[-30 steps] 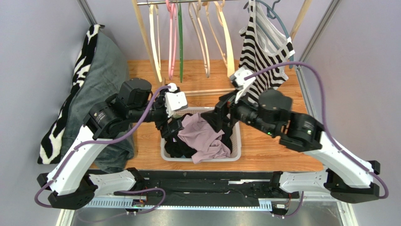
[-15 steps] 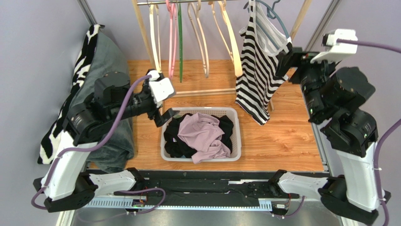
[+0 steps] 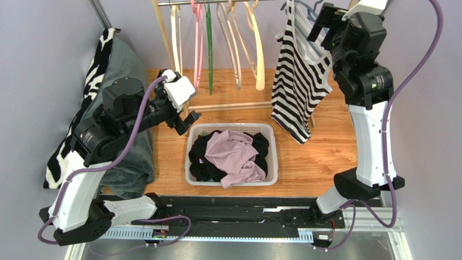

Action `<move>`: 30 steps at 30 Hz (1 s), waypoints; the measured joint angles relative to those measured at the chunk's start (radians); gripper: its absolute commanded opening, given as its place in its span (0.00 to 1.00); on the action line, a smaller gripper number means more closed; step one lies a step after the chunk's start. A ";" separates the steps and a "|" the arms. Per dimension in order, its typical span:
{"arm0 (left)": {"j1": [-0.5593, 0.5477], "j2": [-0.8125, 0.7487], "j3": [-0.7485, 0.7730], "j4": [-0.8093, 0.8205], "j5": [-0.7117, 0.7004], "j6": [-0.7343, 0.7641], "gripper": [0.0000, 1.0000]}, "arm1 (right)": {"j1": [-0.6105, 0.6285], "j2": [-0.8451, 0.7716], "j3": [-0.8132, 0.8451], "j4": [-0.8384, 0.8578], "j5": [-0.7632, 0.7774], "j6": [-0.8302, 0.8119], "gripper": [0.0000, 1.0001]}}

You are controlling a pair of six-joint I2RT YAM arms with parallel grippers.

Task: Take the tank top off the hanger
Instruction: Pick up the hanger from the clothesline.

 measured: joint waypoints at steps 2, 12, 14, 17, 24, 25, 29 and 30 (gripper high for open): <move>0.007 -0.009 0.000 0.007 -0.006 0.000 0.99 | -0.053 0.003 -0.007 0.003 -0.013 0.034 1.00; 0.018 -0.022 -0.032 0.023 -0.023 -0.001 0.99 | -0.164 -0.192 -0.353 0.175 -0.118 0.010 1.00; 0.020 -0.021 -0.045 0.023 -0.023 -0.004 0.99 | -0.204 -0.185 -0.352 0.176 -0.173 0.011 1.00; 0.023 -0.021 -0.052 0.023 -0.023 -0.008 0.99 | -0.227 -0.166 -0.354 0.173 -0.231 0.012 1.00; 0.028 -0.022 -0.065 0.023 -0.023 -0.011 0.99 | -0.226 -0.084 -0.299 0.089 -0.381 0.018 0.79; 0.030 -0.022 -0.069 0.023 -0.022 -0.011 0.99 | -0.226 -0.071 -0.289 0.073 -0.393 0.018 0.74; 0.036 -0.023 -0.078 0.023 -0.023 -0.012 0.99 | -0.226 -0.050 -0.279 0.023 -0.429 0.031 0.50; 0.038 -0.024 -0.079 0.022 -0.023 -0.012 0.99 | -0.226 -0.047 -0.274 0.007 -0.442 0.036 0.48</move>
